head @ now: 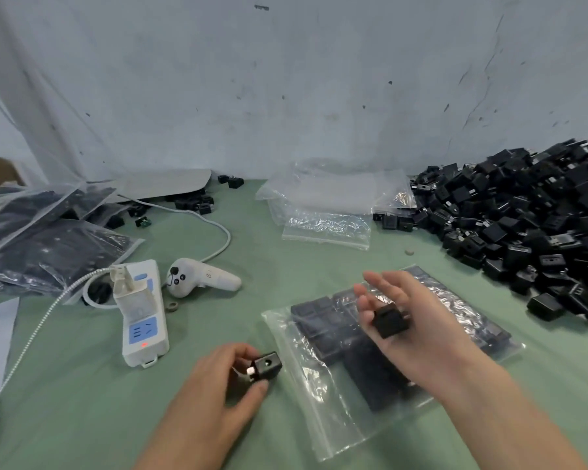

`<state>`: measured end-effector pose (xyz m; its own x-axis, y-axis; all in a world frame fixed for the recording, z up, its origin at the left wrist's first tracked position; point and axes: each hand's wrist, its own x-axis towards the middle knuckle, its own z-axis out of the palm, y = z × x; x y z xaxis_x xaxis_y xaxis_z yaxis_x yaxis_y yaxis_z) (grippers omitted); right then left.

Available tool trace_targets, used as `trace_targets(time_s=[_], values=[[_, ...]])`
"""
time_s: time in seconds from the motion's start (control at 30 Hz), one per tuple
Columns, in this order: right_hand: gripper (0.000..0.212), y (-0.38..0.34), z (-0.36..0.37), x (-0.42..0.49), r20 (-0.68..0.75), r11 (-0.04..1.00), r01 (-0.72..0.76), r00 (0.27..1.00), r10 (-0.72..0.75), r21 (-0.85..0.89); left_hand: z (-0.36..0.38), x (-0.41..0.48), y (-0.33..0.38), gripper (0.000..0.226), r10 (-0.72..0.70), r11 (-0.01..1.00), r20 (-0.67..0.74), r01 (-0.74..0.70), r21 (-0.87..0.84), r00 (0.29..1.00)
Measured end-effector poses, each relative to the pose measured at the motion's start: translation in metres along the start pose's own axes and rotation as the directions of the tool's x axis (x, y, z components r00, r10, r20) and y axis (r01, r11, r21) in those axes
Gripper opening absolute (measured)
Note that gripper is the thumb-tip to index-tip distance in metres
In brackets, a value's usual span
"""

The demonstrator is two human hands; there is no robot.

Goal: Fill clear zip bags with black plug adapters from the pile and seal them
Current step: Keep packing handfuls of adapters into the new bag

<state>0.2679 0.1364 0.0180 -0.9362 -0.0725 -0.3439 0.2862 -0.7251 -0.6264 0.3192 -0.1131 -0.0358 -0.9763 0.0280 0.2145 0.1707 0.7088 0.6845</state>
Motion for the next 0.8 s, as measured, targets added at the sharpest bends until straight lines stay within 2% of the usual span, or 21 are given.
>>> trace_targets(time_s=[0.1,0.2,0.27,0.4,0.47,0.53,0.63,0.8], values=[[0.023,-0.008,-0.009,0.003,-0.024,0.976,-0.037,0.999,0.043,0.213,0.01,-0.005,0.002,0.029,0.091,0.991,0.026,-0.093,0.095,0.996],[0.021,-0.009,-0.013,0.007,-0.04,0.958,0.004,0.999,0.008,0.285,0.009,-0.007,0.004,0.048,0.201,0.971,0.073,-0.208,0.114,0.977],[0.018,-0.01,-0.014,0.008,-0.019,0.968,0.034,0.999,-0.03,0.249,0.007,-0.009,0.005,0.047,0.247,0.961,0.075,-0.254,0.112,0.966],[0.023,-0.005,-0.012,0.011,-0.021,0.98,0.125,0.992,-0.124,0.154,0.01,-0.01,0.006,0.051,0.139,0.99,0.058,-0.139,-0.009,0.989],[0.027,-0.002,-0.011,0.012,-0.017,0.98,0.139,0.99,-0.138,0.141,0.018,-0.011,0.009,0.049,0.139,0.99,0.072,-0.138,-0.024,0.988],[0.033,-0.002,-0.011,0.012,-0.024,0.982,0.13,0.992,-0.128,0.14,0.025,-0.011,0.012,0.046,0.174,0.984,0.096,-0.177,0.021,0.98],[0.028,-0.004,-0.011,0.011,-0.022,0.986,0.136,0.991,-0.134,0.098,0.028,-0.008,0.01,0.037,0.231,0.969,0.136,-0.24,0.054,0.963],[0.033,-0.003,-0.011,0.01,-0.013,0.987,0.158,0.987,-0.158,0.026,0.026,-0.004,0.002,0.027,0.342,0.934,0.118,-0.351,0.066,0.932]])
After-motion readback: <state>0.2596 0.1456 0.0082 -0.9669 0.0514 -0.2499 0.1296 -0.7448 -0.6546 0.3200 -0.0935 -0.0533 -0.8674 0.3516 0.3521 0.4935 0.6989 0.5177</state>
